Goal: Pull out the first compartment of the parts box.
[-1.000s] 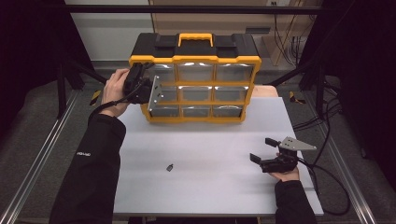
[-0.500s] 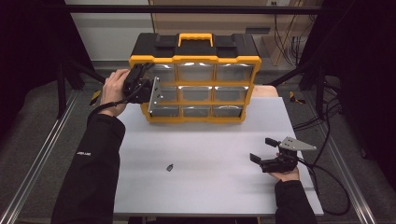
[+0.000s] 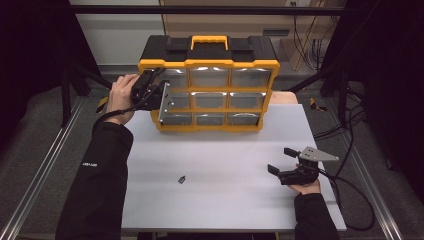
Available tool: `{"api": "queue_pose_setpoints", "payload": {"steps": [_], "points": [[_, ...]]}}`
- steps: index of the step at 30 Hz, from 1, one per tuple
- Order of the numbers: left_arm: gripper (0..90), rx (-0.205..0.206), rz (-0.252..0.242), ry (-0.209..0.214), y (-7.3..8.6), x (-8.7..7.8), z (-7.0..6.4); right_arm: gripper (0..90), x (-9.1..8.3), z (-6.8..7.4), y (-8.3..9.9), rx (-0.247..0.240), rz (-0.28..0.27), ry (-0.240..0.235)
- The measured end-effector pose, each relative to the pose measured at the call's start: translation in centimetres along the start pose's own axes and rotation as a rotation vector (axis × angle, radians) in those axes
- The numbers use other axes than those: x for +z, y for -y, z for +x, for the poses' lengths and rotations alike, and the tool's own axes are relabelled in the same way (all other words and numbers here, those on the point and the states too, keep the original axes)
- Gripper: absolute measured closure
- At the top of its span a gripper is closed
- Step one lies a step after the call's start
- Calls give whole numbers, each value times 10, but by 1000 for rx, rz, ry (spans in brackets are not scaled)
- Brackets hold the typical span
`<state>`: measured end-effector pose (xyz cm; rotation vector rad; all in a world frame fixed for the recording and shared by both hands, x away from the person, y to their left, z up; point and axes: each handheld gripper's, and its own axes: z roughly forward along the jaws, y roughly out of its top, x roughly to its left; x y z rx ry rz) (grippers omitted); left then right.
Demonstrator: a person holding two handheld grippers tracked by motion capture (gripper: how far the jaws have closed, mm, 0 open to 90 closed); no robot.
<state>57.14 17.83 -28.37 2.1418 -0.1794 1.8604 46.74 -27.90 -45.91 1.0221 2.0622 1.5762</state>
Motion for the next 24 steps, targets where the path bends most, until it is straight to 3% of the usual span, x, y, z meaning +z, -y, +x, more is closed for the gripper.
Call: {"api": "queue_pose_setpoints", "payload": {"steps": [24], "points": [[750,56,6,-83,0,0,-2,3,0,0,0,1,-1,1]]}}
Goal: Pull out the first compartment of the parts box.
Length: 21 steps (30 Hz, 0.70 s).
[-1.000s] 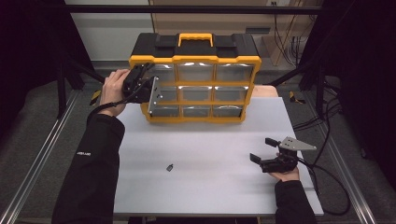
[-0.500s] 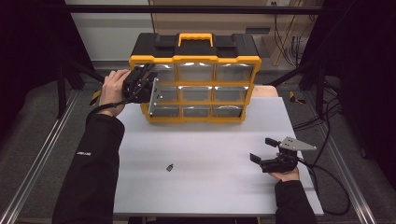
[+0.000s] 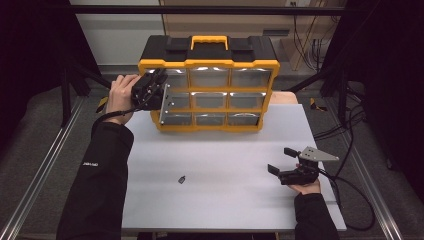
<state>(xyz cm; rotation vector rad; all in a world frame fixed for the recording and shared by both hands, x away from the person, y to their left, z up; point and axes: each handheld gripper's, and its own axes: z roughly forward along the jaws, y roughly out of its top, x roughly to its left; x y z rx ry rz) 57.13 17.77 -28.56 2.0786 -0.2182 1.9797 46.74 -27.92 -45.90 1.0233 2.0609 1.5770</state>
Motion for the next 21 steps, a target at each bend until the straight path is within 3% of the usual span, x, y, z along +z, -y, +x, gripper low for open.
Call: {"api": "queue_pose_setpoints", "payload": {"steps": [21], "points": [[783,91,7,-33,-1,0,-5,3,0,0,0,1,0,-1]]}}
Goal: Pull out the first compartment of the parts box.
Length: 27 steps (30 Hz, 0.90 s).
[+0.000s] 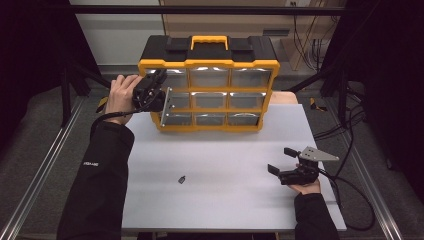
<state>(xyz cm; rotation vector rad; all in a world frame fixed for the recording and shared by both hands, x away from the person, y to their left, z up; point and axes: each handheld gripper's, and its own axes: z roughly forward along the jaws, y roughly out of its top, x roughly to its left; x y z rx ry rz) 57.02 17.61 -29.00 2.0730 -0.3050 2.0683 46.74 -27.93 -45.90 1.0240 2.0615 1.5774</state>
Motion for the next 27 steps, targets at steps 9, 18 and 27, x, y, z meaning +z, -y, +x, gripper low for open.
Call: {"api": "queue_pose_setpoints", "payload": {"steps": [9,18,27], "points": [[785,8,0,-2,-1,-1,0,3,0,0,0,0,0,-1],[785,6,-4,-2,-1,-5,0,3,0,0,0,0,0,-2],[785,6,-3,-4,-3,-8,-1,3,0,0,0,0,-1,-2]]}}
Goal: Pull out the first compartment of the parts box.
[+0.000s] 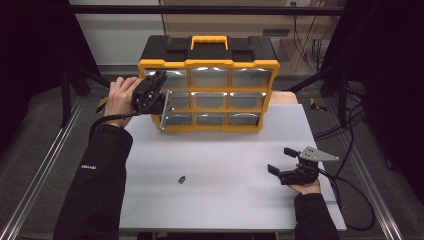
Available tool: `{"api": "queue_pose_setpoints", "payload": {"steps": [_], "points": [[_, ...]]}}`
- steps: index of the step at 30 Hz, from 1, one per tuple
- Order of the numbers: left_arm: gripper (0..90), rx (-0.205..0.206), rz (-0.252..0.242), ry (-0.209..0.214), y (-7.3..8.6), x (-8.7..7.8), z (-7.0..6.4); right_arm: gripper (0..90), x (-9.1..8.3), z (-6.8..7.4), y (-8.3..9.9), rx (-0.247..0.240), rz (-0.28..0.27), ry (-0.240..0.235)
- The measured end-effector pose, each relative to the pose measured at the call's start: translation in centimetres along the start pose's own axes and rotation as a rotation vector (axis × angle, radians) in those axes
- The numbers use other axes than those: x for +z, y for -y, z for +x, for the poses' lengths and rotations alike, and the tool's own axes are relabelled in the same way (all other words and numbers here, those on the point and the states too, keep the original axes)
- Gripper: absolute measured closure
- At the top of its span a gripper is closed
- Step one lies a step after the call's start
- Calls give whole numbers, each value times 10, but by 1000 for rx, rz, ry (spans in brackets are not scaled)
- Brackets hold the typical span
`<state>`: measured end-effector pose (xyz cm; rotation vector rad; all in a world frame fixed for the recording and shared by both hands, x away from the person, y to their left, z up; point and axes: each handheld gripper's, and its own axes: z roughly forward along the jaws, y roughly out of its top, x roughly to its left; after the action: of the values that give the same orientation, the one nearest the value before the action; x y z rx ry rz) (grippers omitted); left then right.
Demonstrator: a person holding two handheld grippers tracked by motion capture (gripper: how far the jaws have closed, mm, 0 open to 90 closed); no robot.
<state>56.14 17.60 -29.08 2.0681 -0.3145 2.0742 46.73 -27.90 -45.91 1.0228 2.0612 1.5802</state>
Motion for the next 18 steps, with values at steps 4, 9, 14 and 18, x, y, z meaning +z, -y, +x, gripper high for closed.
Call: {"api": "queue_pose_setpoints", "payload": {"steps": [4,9,14,18], "points": [[785,1,-1,-2,-1,-2,0,3,0,0,0,0,0,0],[785,12,2,-3,-2,-4,-1,3,0,0,0,0,-1,1],[785,13,-1,-3,-3,-6,-1,3,0,0,0,0,-1,0],[785,17,-3,0,-4,-8,0,3,0,0,0,-1,-4,-2]]}}
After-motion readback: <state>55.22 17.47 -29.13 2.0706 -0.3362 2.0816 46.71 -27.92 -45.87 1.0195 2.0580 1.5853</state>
